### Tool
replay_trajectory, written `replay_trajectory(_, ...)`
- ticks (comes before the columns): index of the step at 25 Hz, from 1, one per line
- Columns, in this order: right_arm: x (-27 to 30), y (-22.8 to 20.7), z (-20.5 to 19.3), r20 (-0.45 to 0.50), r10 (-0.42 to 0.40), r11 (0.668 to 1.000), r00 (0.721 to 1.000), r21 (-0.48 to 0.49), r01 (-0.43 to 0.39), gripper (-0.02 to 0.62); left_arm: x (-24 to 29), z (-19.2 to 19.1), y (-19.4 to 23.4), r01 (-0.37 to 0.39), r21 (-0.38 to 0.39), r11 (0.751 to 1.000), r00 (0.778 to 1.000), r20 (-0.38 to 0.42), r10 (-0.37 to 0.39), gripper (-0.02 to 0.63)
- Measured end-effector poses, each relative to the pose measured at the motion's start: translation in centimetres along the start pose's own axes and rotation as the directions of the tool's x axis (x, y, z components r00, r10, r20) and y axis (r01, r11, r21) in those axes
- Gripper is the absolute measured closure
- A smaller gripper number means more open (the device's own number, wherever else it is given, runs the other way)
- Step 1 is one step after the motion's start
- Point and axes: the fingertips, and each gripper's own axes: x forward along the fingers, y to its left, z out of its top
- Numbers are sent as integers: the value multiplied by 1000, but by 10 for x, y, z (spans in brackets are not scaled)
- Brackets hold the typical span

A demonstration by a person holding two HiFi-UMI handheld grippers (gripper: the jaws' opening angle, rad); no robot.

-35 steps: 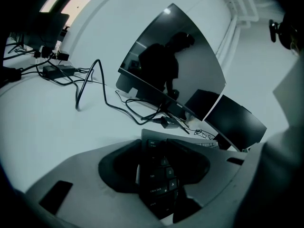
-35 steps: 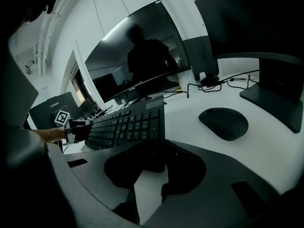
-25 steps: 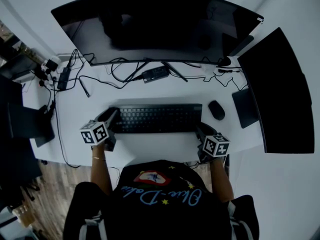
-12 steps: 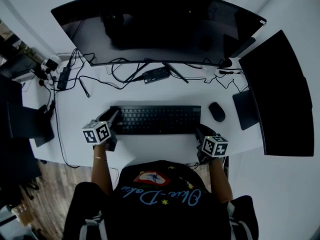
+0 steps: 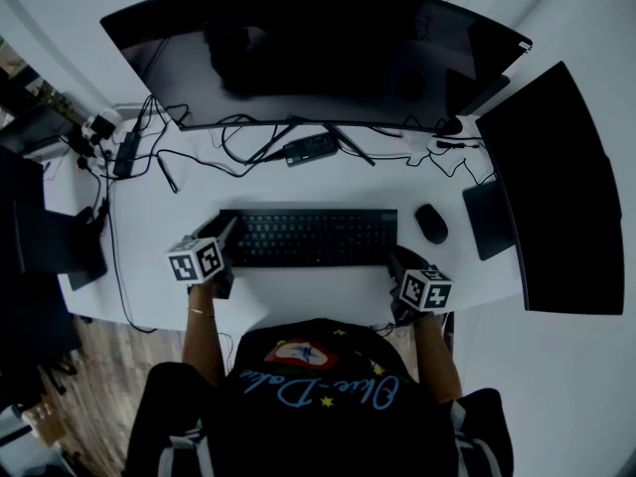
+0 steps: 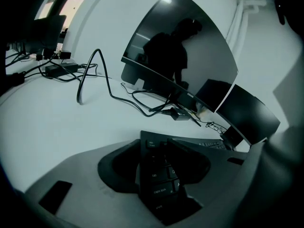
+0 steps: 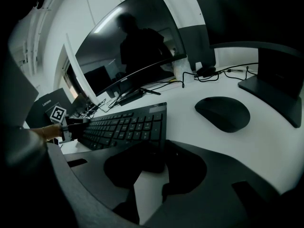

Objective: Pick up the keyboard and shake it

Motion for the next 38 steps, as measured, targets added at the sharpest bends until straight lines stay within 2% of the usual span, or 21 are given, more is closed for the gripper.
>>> replay_trajectory(9, 0, -1, 1, 0, -18, 999, 1000, -31, 18, 494, 4, -4, 3, -57, 27, 998, 998, -39, 58, 443)
replay_trajectory(17, 0, -1, 2, 7, -42, 995, 999, -92, 42, 491, 5, -4, 4, -70, 34, 997, 997, -38, 71, 442)
replay_trajectory(21, 0, 1, 2, 8, -40, 990, 999, -137, 40, 489, 4, -3, 2, -71, 55, 996, 997, -20, 72, 430)
replay_trajectory(30, -7, 0, 15, 83, -63, 991, 995, -113, 72, 457, -12, 13, -2, -52, 19, 998, 995, 81, 51, 398)
replay_trajectory(33, -12, 2, 28, 135, -72, 991, 988, -103, 87, 501, -22, 20, -8, -67, 47, 997, 992, 114, 61, 427)
replay_trajectory(38, -24, 15, 52, 230, -45, 995, 972, -82, 65, 564, -31, 23, -29, -37, 114, 993, 987, 161, 18, 495)
